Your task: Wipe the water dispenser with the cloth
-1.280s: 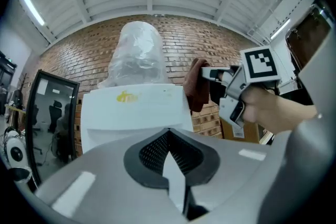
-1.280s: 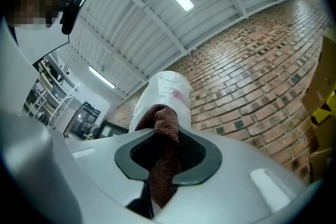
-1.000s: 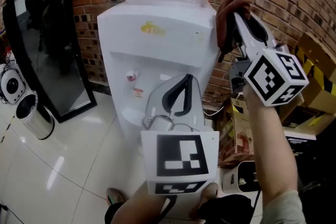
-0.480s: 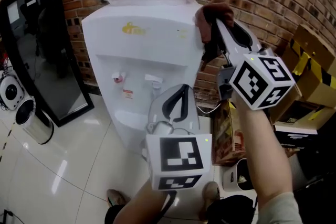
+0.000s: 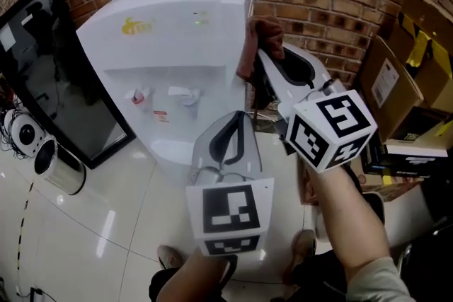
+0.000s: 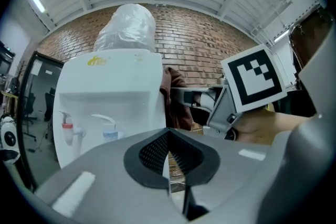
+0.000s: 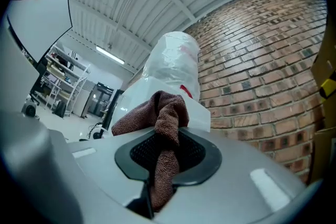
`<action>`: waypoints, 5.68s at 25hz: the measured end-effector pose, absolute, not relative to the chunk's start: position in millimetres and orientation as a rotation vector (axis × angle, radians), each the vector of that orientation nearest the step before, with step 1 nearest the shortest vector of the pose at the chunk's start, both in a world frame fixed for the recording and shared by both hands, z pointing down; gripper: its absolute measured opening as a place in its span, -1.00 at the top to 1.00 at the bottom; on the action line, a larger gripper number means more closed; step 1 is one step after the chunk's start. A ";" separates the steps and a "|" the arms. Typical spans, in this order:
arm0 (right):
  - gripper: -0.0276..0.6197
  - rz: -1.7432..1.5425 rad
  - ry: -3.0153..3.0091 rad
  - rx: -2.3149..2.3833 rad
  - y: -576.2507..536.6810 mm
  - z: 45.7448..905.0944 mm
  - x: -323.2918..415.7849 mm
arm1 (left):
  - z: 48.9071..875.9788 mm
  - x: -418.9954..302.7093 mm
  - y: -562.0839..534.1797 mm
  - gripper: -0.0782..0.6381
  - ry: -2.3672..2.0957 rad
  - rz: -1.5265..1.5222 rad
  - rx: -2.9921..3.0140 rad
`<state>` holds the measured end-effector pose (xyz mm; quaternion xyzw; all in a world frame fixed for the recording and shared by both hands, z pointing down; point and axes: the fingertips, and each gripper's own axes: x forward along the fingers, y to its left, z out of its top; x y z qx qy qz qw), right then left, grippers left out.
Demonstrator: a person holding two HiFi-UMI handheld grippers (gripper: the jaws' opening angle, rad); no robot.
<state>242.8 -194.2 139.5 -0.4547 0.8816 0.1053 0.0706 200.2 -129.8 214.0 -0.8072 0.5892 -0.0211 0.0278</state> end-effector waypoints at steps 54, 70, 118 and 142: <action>0.65 -1.354 3.309 -1.290 -180.3 667.6 228.5 | 613.7 183.6 -100.5 0.78 2.136 -0.972 -2.605; 0.65 -1.710 3.177 -1.286 -144.1 807.7 226.3 | 640.1 187.6 -91.0 0.78 2.143 -1.064 -2.677; 0.65 0.568 2.739 -1.062 -236.5 -8.9 233.3 | 122.8 185.8 -138.5 0.78 1.935 0.035 -2.255; 0.66 -0.138 2.765 -1.186 -277.1 209.5 257.4 | 236.6 229.4 -135.8 0.78 1.851 -0.246 -2.390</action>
